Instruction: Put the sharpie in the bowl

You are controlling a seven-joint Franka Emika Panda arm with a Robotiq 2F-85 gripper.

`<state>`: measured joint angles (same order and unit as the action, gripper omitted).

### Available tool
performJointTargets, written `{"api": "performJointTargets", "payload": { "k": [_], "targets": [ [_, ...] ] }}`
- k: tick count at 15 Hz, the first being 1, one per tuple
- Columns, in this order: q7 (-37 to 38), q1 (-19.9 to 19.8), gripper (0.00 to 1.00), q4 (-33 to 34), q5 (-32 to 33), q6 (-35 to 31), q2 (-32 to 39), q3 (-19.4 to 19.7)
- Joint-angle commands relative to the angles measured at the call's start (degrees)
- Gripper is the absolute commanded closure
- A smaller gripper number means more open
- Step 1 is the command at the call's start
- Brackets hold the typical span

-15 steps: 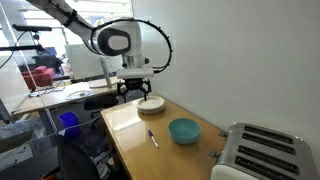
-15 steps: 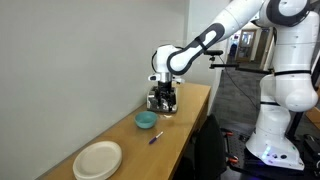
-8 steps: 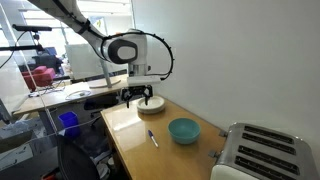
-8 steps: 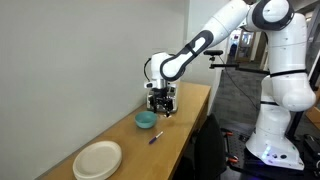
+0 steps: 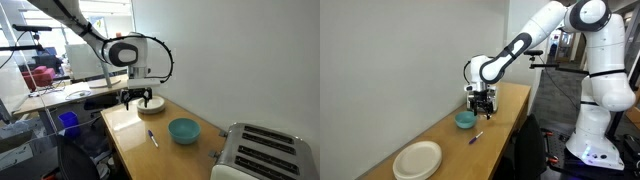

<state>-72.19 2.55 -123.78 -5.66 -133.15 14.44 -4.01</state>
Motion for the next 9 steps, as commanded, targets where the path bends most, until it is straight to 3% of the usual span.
{"api": "performJointTargets", "payload": {
  "k": [1,9],
  "targets": [
    [1.23,-0.68,0.00,0.75,2.32,-3.90,4.04,-1.66],
    [7.40,-0.84,0.00,4.69,9.84,-17.20,17.90,-2.54]
  ]
}}
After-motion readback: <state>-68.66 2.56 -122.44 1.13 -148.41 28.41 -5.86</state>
